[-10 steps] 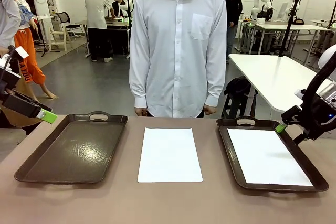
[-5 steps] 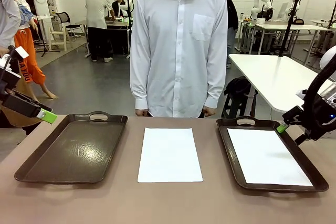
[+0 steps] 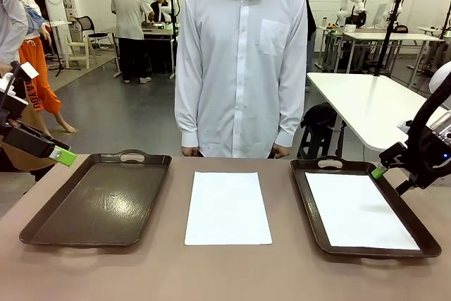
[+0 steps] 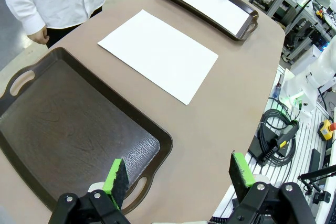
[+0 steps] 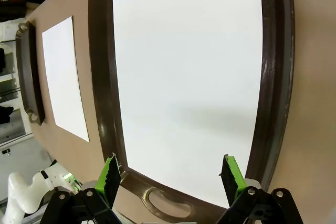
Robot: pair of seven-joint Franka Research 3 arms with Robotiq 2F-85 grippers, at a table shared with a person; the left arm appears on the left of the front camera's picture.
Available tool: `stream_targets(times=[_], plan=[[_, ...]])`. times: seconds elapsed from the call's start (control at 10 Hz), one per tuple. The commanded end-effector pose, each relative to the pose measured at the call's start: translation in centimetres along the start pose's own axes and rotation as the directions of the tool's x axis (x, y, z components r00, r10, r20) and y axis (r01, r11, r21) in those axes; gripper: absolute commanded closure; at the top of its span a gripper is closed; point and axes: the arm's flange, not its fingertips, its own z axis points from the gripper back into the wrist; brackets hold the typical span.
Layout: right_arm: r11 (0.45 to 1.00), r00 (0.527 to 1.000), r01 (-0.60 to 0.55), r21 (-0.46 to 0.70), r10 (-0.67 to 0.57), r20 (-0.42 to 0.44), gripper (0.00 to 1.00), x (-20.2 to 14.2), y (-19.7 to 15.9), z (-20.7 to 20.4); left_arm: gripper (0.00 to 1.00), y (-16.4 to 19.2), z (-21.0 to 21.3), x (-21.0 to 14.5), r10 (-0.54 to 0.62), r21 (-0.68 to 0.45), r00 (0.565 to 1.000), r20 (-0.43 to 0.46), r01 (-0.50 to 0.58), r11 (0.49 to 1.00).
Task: Sort the A4 documents.
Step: Receive the A4 Paper.
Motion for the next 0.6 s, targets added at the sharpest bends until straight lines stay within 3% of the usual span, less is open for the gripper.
stream_targets(times=[0.0,0.1,0.2,0.3,0.5], plan=[[0.980,0.980,-0.182,-0.085,0.187,0.061,0.00,-1.6,2.6,3.3,0.00,0.2,0.1,0.0,-0.018,-0.015,1.000,0.015,0.018,1.000],[0.920,0.916,-0.360,-0.157,0.381,0.130,0.00,-3.3,6.9,6.8,0.00,0.2,0.1,0.0,-0.018,-0.015,1.000,0.015,0.018,1.000],[0.835,0.821,-0.499,-0.232,0.541,0.181,0.00,-5.5,11.0,9.9,0.00,0.2,0.1,0.0,-0.018,-0.015,1.000,0.015,0.018,1.000],[0.748,0.720,-0.618,-0.243,0.662,0.208,0.00,-7.8,14.3,12.4,0.00,0.2,0.1,0.0,-0.018,-0.015,1.000,0.015,0.018,1.000],[0.604,0.561,-0.776,-0.184,0.793,0.236,0.00,-11.0,17.6,14.9,0.00,0.2,0.1,0.0,-0.018,-0.015,1.000,0.015,0.018,1.000]])
